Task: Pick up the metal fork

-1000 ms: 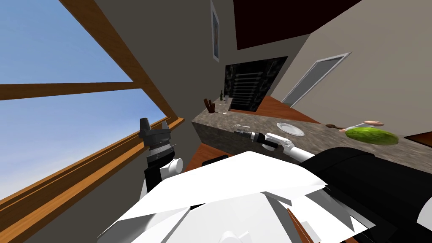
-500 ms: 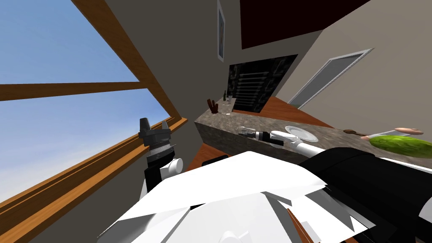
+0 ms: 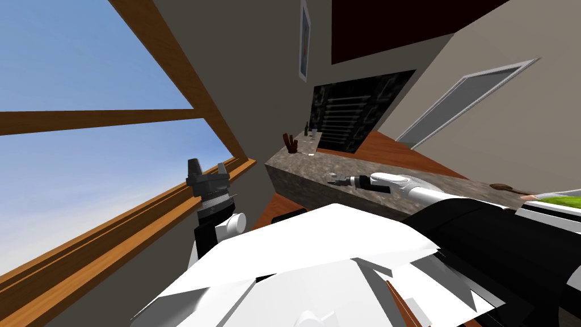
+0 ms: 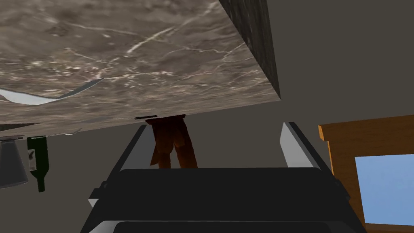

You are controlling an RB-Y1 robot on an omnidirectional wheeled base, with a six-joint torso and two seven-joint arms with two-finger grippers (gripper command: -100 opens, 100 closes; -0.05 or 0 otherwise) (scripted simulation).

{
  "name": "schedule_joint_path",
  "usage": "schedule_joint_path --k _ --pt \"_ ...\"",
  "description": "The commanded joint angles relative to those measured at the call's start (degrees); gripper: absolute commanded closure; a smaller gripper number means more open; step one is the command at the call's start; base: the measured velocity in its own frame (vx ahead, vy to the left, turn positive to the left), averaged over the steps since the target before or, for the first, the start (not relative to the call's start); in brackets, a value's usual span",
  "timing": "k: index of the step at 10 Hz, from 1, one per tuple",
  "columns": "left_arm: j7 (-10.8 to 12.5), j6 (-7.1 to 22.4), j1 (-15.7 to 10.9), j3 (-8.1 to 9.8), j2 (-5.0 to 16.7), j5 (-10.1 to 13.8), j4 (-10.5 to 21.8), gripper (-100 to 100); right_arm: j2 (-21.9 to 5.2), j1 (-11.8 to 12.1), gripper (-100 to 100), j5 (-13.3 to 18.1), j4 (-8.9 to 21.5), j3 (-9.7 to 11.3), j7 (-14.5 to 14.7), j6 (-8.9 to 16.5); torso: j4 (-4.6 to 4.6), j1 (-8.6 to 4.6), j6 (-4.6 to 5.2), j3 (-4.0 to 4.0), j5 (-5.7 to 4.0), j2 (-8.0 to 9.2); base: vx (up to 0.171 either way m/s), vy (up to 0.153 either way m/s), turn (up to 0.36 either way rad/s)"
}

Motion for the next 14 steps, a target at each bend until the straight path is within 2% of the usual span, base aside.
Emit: schedule_joint_path --k 1,2,4,5,7,10,11,12,14 --pt "0.0 0.0 0.0 0.0 0.0 0.0 0.0 0 -2.86 0.39 -100 1.96 2.64 0.41 0.1 -0.38 0.0 0.0 0.0 0.0 0.0 0.0 0.082 0.01 0.094" --pt "0.0 0.0 0.0 0.0 0.0 0.0 0.0 0 -3.45 0.39 -100 1.96 2.64 0.41 0.1 -0.38 -0.01 -0.03 -0.01 -0.03 0.0 -0.06 0.067 0.006 0.075" --pt "0.0 0.0 0.0 0.0 0.0 0.0 0.0 0 -7.52 1.34 -100 5.36 6.37 1.59 0.61 -1.02 -0.01 -0.01 0.0 -0.02 -0.01 -0.04 0.083 0.028 0.132" --pt "0.0 0.0 0.0 0.0 0.0 0.0 0.0 0 -8.06 1.34 -100 5.36 6.88 1.59 0.61 -1.02 -0.03 0.04 -0.03 -0.06 0.0 -0.11 0.067 0.025 0.078" --pt "0.0 0.0 0.0 0.0 0.0 0.0 0.0 0 -11.73 2.5 -100 8.36 10.52 2.87 0.95 -1.68 -0.01 0.0 -0.01 -0.02 -0.01 -0.03 0.073 0.022 0.117" --pt "0.0 0.0 0.0 0.0 0.0 0.0 0.0 0 -13.16 3.13 -100 9.67 12.07 3.52 1.05 -2.01 0.01 -0.02 0.0 0.03 -0.02 0.06 0.042 0.011 0.068" --pt "0.0 0.0 0.0 0.0 0.0 0.0 0.0 0 -15.23 4.42 -100 11.91 14.57 4.77 1.16 -2.66 0.03 -0.03 0.02 0.07 -0.02 0.13 0.043 0.015 0.168" --pt "0.0 0.0 -0.01 0.0 0.0 0.0 0.0 0 -15.23 4.42 -100 11.91 14.57 4.77 1.16 -2.66 0.02 0.01 -0.02 0.05 -0.01 0.09 0.054 0.01 0.089" --pt "0.0 0.0 0.0 0.0 0.0 0.0 0.0 0 -16.86 6.27 -100 14.33 16.79 6.4 1.12 -3.56 0.02 -0.02 0.02 0.05 -0.03 0.08 0.048 0.012 0.106"
